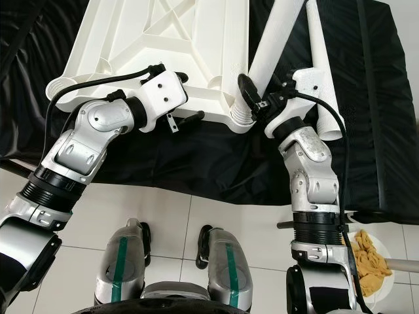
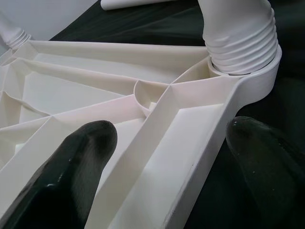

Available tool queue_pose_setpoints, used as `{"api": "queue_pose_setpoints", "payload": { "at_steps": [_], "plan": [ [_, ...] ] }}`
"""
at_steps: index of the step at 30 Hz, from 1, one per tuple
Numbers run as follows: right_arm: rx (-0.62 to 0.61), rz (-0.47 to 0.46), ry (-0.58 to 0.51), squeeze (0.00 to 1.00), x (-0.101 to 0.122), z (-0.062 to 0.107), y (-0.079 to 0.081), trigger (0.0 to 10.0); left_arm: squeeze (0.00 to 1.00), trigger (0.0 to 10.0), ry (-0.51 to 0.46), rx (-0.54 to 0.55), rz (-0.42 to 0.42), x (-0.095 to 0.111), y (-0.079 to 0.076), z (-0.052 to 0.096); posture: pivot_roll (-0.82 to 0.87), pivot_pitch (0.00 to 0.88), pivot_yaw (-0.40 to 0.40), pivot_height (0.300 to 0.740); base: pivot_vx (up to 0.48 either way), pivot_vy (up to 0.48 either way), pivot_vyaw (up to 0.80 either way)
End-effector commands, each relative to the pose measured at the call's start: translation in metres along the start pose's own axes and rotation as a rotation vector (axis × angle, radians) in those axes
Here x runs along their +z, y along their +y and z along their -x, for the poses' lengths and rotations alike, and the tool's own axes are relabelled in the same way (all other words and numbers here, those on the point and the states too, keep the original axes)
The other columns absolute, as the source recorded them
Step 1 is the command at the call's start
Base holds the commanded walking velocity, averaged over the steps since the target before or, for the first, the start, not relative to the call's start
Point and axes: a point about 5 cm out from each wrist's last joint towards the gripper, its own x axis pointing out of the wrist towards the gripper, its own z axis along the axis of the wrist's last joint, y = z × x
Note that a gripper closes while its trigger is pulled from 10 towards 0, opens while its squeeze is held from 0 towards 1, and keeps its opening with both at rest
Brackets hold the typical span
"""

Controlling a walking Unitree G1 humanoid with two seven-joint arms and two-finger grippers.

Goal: Building children table

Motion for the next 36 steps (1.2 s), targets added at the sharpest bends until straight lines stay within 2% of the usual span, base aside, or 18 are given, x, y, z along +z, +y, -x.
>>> {"api": "queue_pose_setpoints", "payload": {
  "at_steps": [1, 5, 7, 11, 13, 16, 17, 21, 32, 36],
  "plan": [
    [-0.064, -0.079, 0.19, 0.0, -0.042, 0.017, -0.008, 10.0, 0.0, 10.0, -0.005, 0.01, -0.03, 0.004, 0.0, 0.0, 0.11, 0.116, -0.06, 0.74, 0.0, 0.0, 0.0],
    [-0.06, -0.08, 0.178, 0.0, -0.042, 0.018, -0.008, 10.0, 0.0, 10.0, -0.005, 0.011, -0.031, 0.003, 0.001, 0.0, 0.11, 0.116, -0.059, 0.74, 0.0, 0.0, 0.0],
    [-0.012, -0.012, 0.109, 0.0, -0.039, 0.021, 0.001, 10.0, 0.0, 10.0, -0.004, 0.014, -0.033, 0.003, 0.003, 0.0, 0.11, 0.118, -0.058, 0.74, 0.0, 0.0, 0.0],
    [0.005, 0.009, 0.089, 0.0, -0.038, 0.022, 0.004, 10.0, 0.0, 10.0, -0.003, 0.014, -0.033, 0.003, 0.003, 0.0, 0.11, 0.118, -0.058, 0.74, 0.0, 0.0, 0.0],
    [0.044, 0.052, 0.064, 0.0, -0.039, 0.025, 0.012, 10.0, 0.0, 10.0, -0.002, 0.018, -0.037, 0.003, 0.004, 0.001, 0.12, 0.119, -0.059, 0.74, 0.0, 0.0, 0.0],
    [0.055, 0.063, 0.061, 0.0, -0.04, 0.027, 0.014, 10.0, 0.0, 10.0, -0.001, 0.019, -0.038, 0.003, 0.004, 0.001, 0.12, 0.119, -0.059, 0.74, 0.0, 0.0, 0.0],
    [0.084, 0.114, 0.07, 0.0, -0.042, 0.028, 0.019, 10.0, 0.0, 10.0, 0.0, 0.022, -0.039, 0.003, 0.005, 0.002, 0.12, 0.119, -0.058, 0.74, 0.0, 0.0, 0.0],
    [0.113, 0.152, 0.08, 0.0, -0.045, 0.029, 0.024, 10.0, 0.0, 10.0, 0.001, 0.024, -0.039, 0.003, 0.005, 0.002, 0.12, 0.12, -0.058, 0.74, 0.0, 0.0, 0.0],
    [0.104, 0.13, 0.06, 0.0, -0.047, 0.031, 0.022, 10.0, 0.0, 10.0, -0.001, 0.025, -0.042, 0.004, 0.006, 0.002, 0.12, 0.119, -0.056, 0.74, 0.0, 0.0, 0.0],
    [0.105, 0.117, -0.007, 0.0, -0.03, 0.022, 0.024, 10.0, 0.0, 10.0, -0.005, 0.003, -0.002, 0.002, 0.006, 0.003, 0.12, 0.118, -0.054, 0.74, 0.0, 0.0, 0.0]
  ]
}}
